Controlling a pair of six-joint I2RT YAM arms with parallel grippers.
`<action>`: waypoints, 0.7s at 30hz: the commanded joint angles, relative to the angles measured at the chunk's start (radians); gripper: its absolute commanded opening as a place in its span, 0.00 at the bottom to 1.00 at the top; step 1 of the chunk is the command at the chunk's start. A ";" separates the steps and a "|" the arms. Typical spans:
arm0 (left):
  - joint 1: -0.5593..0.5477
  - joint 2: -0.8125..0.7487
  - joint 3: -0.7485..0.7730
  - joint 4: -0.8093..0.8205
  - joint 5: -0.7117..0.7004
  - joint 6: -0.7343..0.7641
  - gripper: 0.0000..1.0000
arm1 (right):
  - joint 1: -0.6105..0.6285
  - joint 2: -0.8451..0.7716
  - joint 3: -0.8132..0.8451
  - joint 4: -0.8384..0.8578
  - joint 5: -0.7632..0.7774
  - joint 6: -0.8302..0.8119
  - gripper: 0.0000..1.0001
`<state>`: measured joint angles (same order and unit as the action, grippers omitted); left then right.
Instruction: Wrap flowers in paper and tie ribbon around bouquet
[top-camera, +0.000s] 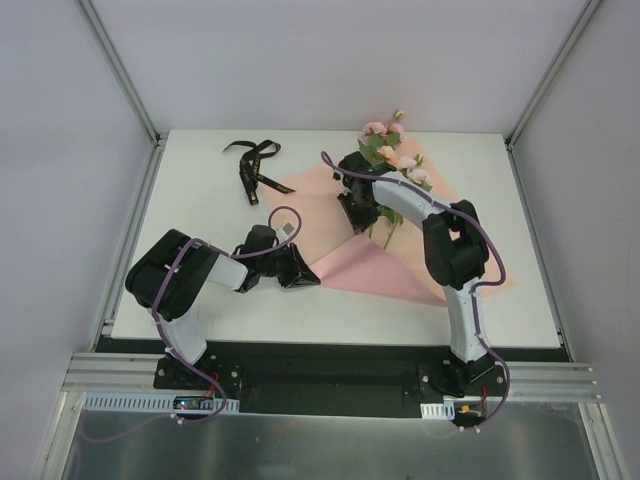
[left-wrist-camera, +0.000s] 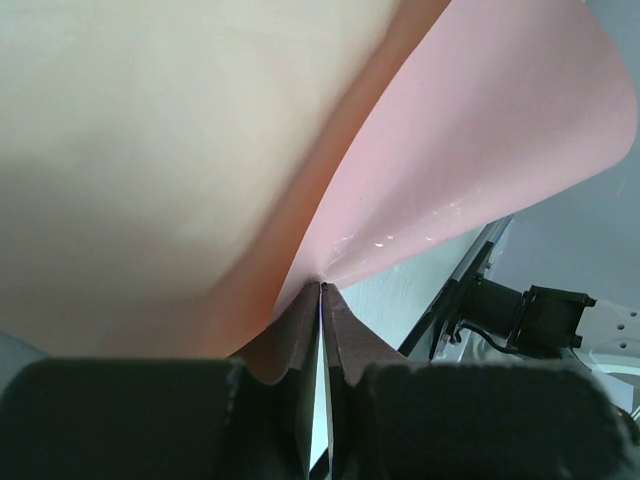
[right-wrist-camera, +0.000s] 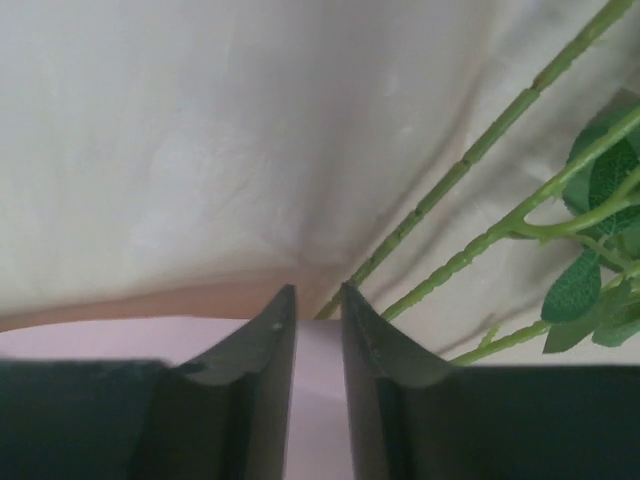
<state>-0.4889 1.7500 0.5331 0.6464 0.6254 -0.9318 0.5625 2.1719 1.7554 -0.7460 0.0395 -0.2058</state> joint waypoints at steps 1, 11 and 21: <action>0.015 0.016 -0.018 -0.019 -0.010 0.022 0.04 | 0.008 -0.153 0.001 -0.020 -0.079 0.029 0.37; 0.015 -0.010 -0.015 -0.022 0.007 0.022 0.04 | -0.124 -0.541 -0.365 0.060 -0.257 -0.035 0.77; 0.015 -0.021 -0.005 -0.030 0.007 0.030 0.05 | -0.315 -0.603 -0.680 0.131 -0.467 -0.057 0.76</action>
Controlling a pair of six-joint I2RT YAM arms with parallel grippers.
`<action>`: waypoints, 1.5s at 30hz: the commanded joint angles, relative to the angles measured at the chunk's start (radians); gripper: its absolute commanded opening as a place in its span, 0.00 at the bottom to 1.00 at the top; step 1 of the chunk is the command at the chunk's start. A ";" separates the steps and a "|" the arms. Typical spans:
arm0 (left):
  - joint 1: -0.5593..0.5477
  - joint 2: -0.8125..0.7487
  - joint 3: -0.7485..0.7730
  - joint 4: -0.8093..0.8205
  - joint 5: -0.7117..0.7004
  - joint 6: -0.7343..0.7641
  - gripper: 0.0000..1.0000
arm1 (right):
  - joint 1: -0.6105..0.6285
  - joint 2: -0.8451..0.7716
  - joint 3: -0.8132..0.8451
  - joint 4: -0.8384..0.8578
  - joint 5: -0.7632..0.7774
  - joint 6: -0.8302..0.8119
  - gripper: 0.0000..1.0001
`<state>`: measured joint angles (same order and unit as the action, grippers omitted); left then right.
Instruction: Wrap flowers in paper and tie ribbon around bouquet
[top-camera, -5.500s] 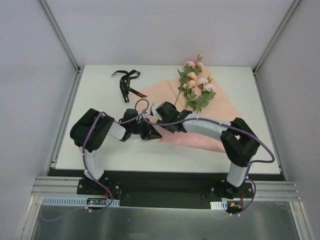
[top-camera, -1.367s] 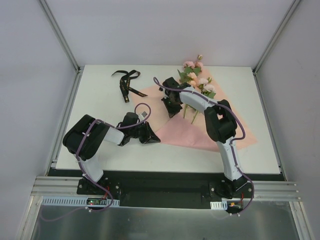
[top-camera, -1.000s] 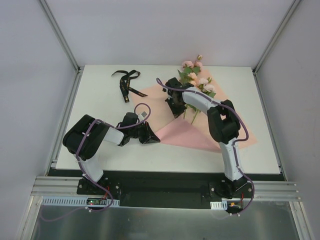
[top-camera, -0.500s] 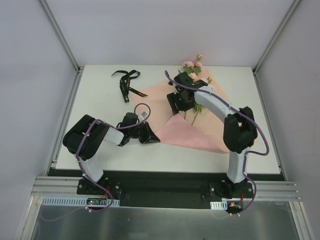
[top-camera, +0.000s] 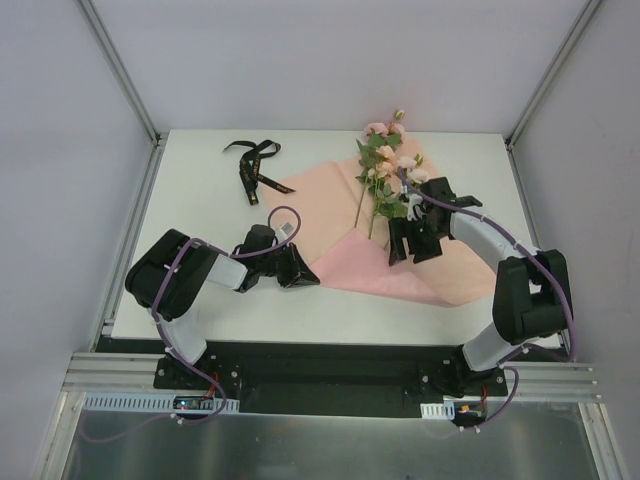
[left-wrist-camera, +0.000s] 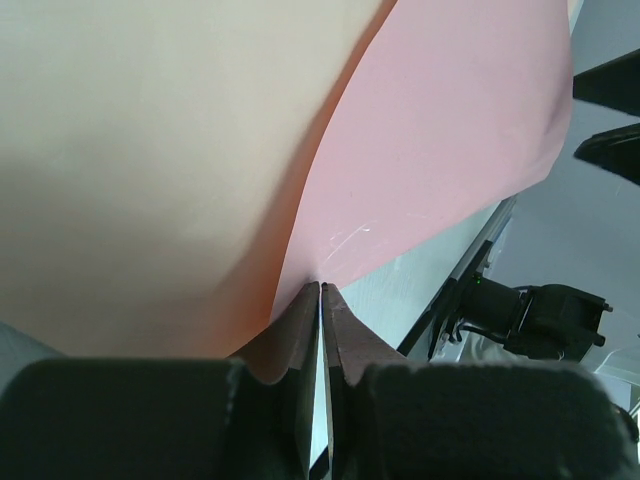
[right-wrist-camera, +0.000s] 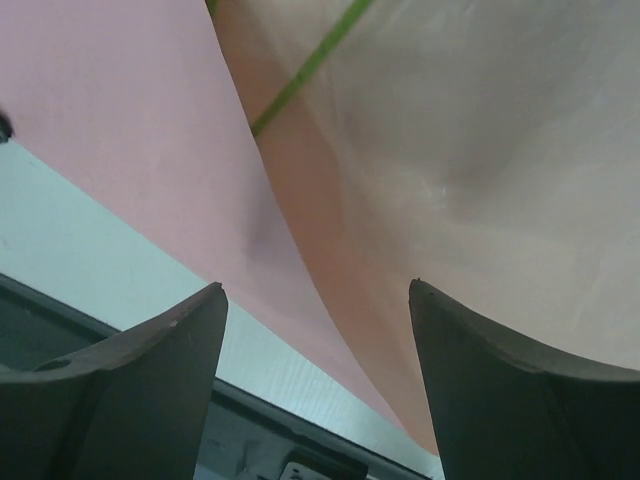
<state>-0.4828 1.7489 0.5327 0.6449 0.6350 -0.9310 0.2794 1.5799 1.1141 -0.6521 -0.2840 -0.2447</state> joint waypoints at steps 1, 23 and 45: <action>0.009 -0.019 -0.004 -0.028 -0.001 0.029 0.04 | -0.034 -0.006 -0.043 0.052 -0.177 -0.016 0.76; -0.076 -0.066 0.095 -0.053 0.006 0.024 0.28 | 0.001 0.204 0.099 0.080 -0.130 -0.057 0.01; -0.077 0.141 0.139 -0.149 -0.130 -0.020 0.00 | 0.041 0.051 0.102 -0.086 0.180 0.165 0.47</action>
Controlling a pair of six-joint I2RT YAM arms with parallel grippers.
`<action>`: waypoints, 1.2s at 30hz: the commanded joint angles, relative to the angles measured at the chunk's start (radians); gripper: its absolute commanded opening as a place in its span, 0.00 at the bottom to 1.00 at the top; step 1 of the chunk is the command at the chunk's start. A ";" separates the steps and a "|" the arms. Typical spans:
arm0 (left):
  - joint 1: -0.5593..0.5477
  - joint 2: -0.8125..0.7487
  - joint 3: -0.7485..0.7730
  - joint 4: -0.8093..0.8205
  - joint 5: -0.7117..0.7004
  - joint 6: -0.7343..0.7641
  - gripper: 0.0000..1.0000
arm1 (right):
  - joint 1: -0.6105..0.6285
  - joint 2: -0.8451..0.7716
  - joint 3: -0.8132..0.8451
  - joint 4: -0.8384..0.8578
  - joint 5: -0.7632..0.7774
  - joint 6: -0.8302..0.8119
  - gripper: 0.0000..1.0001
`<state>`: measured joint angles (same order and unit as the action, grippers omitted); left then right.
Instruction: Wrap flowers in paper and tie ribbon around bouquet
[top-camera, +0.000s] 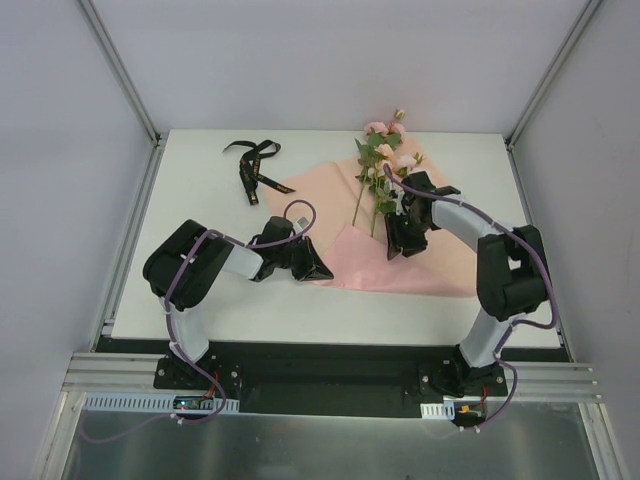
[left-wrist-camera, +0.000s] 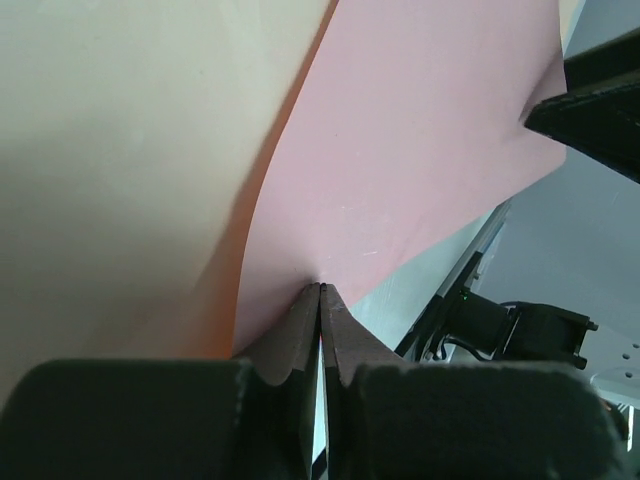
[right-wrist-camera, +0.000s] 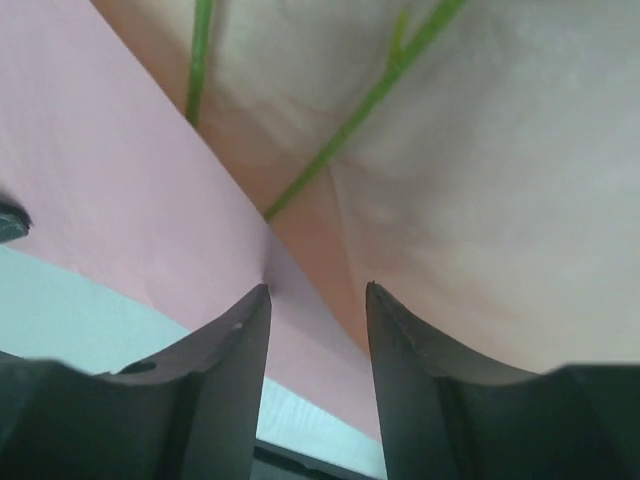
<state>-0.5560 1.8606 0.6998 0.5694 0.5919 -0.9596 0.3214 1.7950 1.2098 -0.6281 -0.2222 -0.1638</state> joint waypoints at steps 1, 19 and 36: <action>-0.004 0.032 -0.023 -0.086 -0.081 0.005 0.00 | -0.001 -0.187 -0.003 -0.125 0.174 0.084 0.48; -0.002 0.052 0.024 -0.131 -0.060 -0.005 0.00 | 0.020 -0.180 -0.300 0.090 0.149 0.417 0.08; 0.005 0.063 0.033 -0.134 -0.038 -0.008 0.00 | -0.182 -0.267 -0.446 -0.053 0.216 0.560 0.02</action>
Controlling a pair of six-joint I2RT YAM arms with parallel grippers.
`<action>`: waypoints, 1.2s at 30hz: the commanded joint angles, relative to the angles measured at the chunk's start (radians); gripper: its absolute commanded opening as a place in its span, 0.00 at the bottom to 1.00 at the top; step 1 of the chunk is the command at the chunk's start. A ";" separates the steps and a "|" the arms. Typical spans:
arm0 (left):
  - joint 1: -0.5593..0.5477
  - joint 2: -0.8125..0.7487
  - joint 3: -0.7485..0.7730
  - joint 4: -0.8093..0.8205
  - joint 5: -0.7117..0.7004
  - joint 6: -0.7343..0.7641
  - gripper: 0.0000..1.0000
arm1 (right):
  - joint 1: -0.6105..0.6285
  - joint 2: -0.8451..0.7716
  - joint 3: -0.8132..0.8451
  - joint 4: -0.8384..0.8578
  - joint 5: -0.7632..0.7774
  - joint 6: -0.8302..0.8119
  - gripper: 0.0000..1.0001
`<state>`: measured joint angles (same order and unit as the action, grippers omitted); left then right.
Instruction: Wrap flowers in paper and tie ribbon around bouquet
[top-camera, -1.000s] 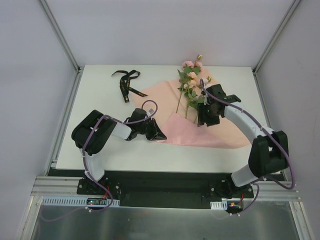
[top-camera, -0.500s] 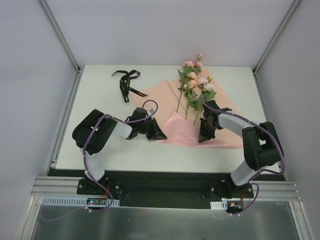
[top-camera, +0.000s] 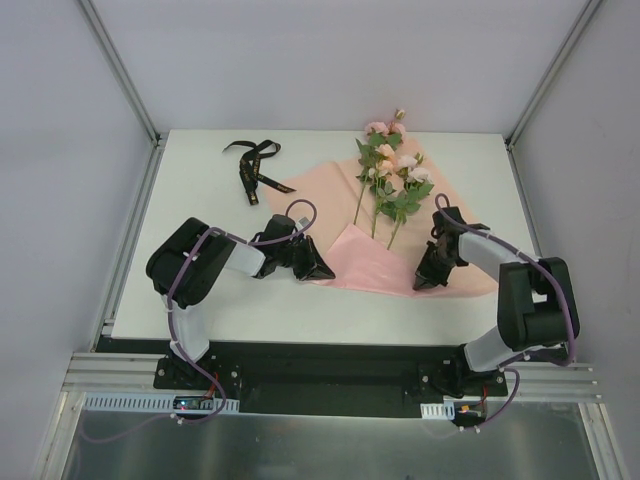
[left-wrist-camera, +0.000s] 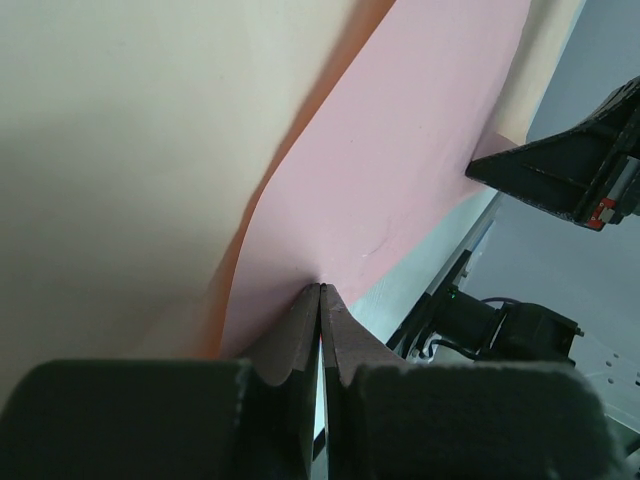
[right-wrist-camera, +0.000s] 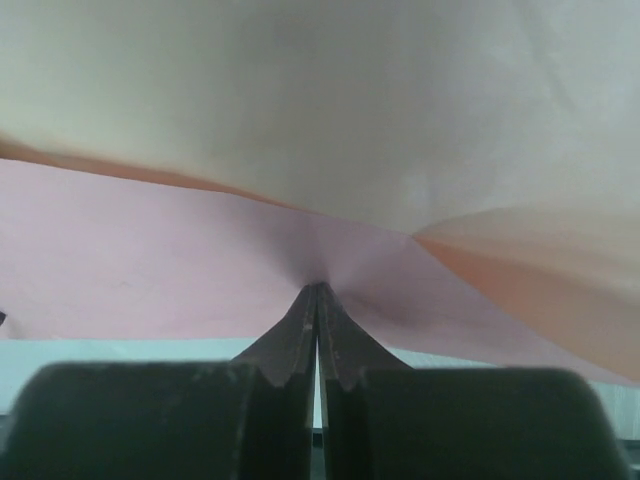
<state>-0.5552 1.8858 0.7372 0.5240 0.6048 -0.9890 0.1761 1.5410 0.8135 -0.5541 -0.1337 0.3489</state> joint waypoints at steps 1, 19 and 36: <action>0.005 0.038 -0.002 -0.091 -0.051 0.026 0.00 | -0.046 -0.025 -0.059 -0.127 0.162 0.058 0.02; 0.008 0.018 0.008 -0.110 -0.010 0.055 0.00 | -0.112 -0.464 -0.059 -0.028 0.077 -0.229 0.19; 0.006 -0.082 -0.053 -0.116 -0.102 0.041 0.02 | 0.507 0.146 0.348 0.367 -0.083 -0.226 0.00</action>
<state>-0.5549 1.8374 0.7189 0.4755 0.5819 -0.9768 0.6689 1.6138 1.1065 -0.2626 -0.2478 0.1196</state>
